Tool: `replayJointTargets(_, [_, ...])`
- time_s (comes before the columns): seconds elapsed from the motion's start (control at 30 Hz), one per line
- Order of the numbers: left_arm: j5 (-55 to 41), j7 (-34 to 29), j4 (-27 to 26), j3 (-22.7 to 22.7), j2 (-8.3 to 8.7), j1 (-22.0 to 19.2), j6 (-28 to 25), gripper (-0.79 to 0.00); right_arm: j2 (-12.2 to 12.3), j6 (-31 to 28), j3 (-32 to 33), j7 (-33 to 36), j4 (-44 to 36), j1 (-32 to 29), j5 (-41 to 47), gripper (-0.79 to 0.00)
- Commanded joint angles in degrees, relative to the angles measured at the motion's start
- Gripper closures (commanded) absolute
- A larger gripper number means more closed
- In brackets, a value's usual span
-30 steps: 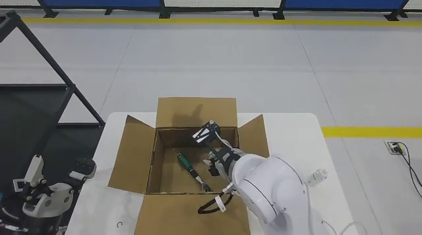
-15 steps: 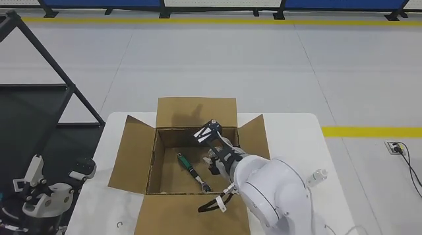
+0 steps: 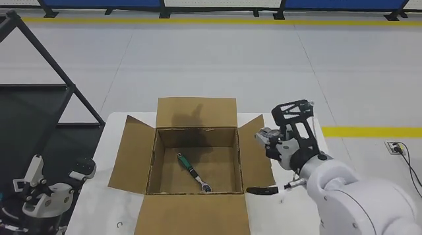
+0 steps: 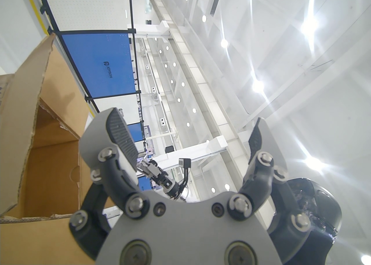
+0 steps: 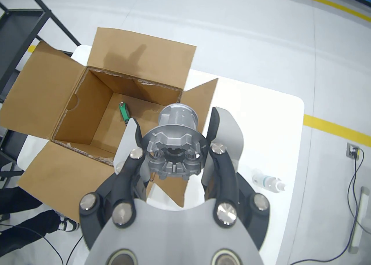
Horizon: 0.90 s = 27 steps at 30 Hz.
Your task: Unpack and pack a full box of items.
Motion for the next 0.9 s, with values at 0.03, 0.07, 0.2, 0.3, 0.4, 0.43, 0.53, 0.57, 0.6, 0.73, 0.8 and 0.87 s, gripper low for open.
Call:
replayJointTargets(0.03, [0.00, 0.00, 0.00, 0.00, 0.00, 0.00, 0.00, -0.785, 0.33, 0.38, 2.76, 1.15, 0.15, -0.94, -0.72, 0.000])
replayJointTargets(0.07, [0.00, 0.00, 0.00, 0.00, 0.00, 0.00, 0.00, -0.785, 0.44, 0.45, 3.59, 1.45, 0.33, -1.28, -0.83, 0.000])
replayJointTargets(0.2, [0.00, 0.00, 0.00, 0.00, 0.00, 0.00, 0.00, -0.785, 0.89, 0.16, 6.04, 3.54, 3.10, -2.70, -1.51, 0.000])
replayJointTargets(0.3, [0.00, 0.00, 0.00, 0.00, 0.00, 0.00, 0.00, -0.785, 1.21, 0.26, 7.54, 4.06, 7.33, -3.31, -2.51, 0.000])
replayJointTargets(0.4, [0.00, 0.00, 0.00, 0.00, 0.00, 0.00, 0.00, -0.785, 1.47, 0.44, 8.29, 4.06, 11.51, -3.74, -2.83, 0.000])
replayJointTargets(0.43, [0.00, 0.00, 0.00, 0.00, 0.00, 0.00, 0.00, -0.785, 1.54, 0.68, 8.47, 4.06, 12.74, -3.83, -2.88, 0.000])
replayJointTargets(0.53, [0.00, 0.00, 0.00, 0.00, 0.00, 0.00, 0.00, -0.785, 1.73, 1.48, 9.00, 3.93, 16.60, -3.89, -2.95, 0.000])
replayJointTargets(0.57, [0.00, 0.00, 0.00, 0.00, 0.00, 0.00, 0.00, -0.785, 1.81, 1.58, 9.24, 3.88, 17.79, -3.87, -2.80, 0.000])
replayJointTargets(0.6, [0.00, 0.00, 0.00, 0.00, 0.00, 0.00, 0.00, -0.785, 1.87, 1.53, 9.43, 3.72, 18.83, -3.78, -2.39, 0.000])
replayJointTargets(0.73, [0.00, 0.00, 0.00, 0.00, 0.00, 0.00, 0.00, -0.785, 2.15, 1.52, 9.08, 3.78, 23.17, -3.61, -3.25, 0.000])
replayJointTargets(0.8, [0.00, 0.00, 0.00, 0.00, 0.00, 0.00, 0.00, -0.785, 2.25, 2.24, 9.47, 3.04, 25.37, -3.39, -2.68, 0.000])
replayJointTargets(0.87, [0.00, 0.00, 0.00, 0.00, 0.00, 0.00, 0.00, -0.785, 2.41, 2.78, 10.21, 1.76, 27.43, -3.42, -2.52, 0.000])
